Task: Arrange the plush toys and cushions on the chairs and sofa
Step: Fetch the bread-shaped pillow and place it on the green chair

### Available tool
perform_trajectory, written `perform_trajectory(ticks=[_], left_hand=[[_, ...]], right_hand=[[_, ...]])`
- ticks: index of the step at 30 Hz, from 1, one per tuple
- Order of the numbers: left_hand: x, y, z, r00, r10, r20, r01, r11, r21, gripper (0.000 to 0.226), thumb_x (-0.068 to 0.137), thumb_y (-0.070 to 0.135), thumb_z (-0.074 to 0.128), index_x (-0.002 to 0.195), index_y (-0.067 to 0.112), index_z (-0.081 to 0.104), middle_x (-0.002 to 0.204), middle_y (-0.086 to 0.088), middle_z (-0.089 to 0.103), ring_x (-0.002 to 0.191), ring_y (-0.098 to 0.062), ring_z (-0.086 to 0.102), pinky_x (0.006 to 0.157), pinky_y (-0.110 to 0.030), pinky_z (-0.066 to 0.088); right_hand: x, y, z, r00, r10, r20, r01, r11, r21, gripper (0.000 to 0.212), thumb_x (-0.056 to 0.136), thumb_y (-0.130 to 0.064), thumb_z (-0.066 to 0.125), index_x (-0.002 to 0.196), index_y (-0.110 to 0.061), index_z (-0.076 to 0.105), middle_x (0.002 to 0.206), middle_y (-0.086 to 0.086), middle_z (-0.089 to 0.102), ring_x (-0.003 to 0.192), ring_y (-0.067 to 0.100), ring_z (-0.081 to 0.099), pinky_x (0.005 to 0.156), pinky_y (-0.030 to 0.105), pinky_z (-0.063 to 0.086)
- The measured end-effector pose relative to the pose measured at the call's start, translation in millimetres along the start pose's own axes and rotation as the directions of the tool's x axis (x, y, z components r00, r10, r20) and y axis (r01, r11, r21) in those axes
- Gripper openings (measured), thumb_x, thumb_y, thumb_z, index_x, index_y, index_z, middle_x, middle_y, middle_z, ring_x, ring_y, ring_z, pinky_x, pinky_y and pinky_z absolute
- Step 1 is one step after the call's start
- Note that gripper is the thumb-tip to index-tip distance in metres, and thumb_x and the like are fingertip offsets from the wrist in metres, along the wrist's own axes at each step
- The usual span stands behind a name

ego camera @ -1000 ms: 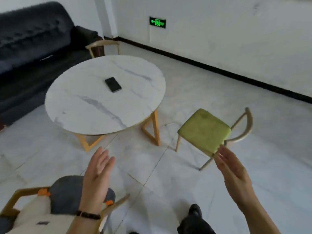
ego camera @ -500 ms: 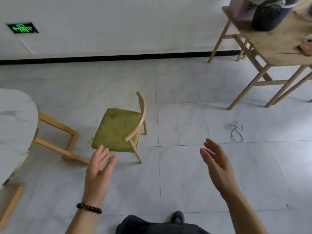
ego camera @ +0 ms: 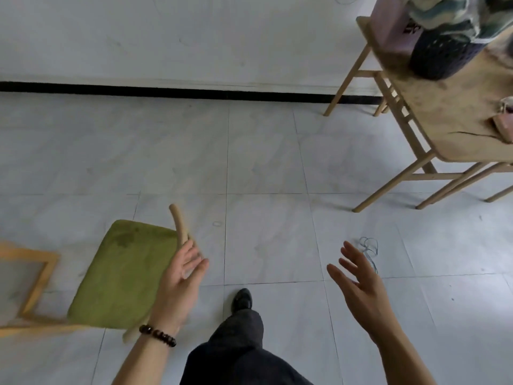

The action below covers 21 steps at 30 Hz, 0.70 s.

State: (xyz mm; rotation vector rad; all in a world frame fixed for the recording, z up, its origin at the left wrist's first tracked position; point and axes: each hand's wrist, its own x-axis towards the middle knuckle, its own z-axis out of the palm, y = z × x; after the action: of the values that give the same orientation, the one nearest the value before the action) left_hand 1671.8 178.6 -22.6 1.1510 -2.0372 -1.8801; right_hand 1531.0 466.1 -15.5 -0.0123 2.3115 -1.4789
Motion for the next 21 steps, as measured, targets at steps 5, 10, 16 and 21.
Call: perform_trajectory(ticks=[5,10,16,21], left_hand=[[137,118,57,0.987,0.083,0.135,-0.096,0.991,0.091,0.05,0.096,0.023,0.066,0.143,0.024,0.047,0.14,0.002,0.056,0.123,-0.01,0.058,0.113,-0.042,0.043],[268,201,135,0.963,0.143,0.231,-0.172,0.978,0.114,0.041,0.093,0.026,0.07,0.13,0.031,0.054,0.128,0.007,0.064,0.119,-0.011,0.062,0.107,-0.047,0.048],[422,266,247,0.954,0.116,0.278,-0.153,0.982,0.115,0.028,0.097,0.016,0.064,0.123,0.028,0.059,0.122,0.003,0.068,0.12,-0.019,0.063,0.093,-0.039,0.055],[533,373,303,0.942,0.176,0.286,-0.211,0.972,0.099,0.028,0.097,0.016,0.062,0.124,0.022,0.061,0.122,0.002,0.068,0.117,-0.018,0.065,0.091,-0.035,0.054]], right_hand=[[112,-66,-37,0.989,-0.031,-0.145,0.04,0.997,0.062,0.058,0.096,-0.025,0.066,0.149,-0.03,0.045,0.144,-0.013,0.054,0.122,-0.005,0.054,0.082,0.008,0.043],[227,-84,-61,0.963,0.009,-0.27,0.032,0.988,0.148,0.045,0.097,-0.026,0.064,0.14,-0.032,0.051,0.138,-0.012,0.059,0.123,0.0,0.058,0.085,0.013,0.045],[407,-98,-85,0.949,0.07,-0.308,0.003,0.973,0.231,0.036,0.098,-0.021,0.065,0.131,-0.034,0.057,0.126,-0.012,0.066,0.116,-0.001,0.062,0.093,0.023,0.052],[567,-176,-132,0.973,0.02,-0.228,0.017,0.987,0.161,0.035,0.099,-0.029,0.063,0.133,-0.036,0.056,0.125,-0.012,0.065,0.111,-0.005,0.061,0.08,0.012,0.048]])
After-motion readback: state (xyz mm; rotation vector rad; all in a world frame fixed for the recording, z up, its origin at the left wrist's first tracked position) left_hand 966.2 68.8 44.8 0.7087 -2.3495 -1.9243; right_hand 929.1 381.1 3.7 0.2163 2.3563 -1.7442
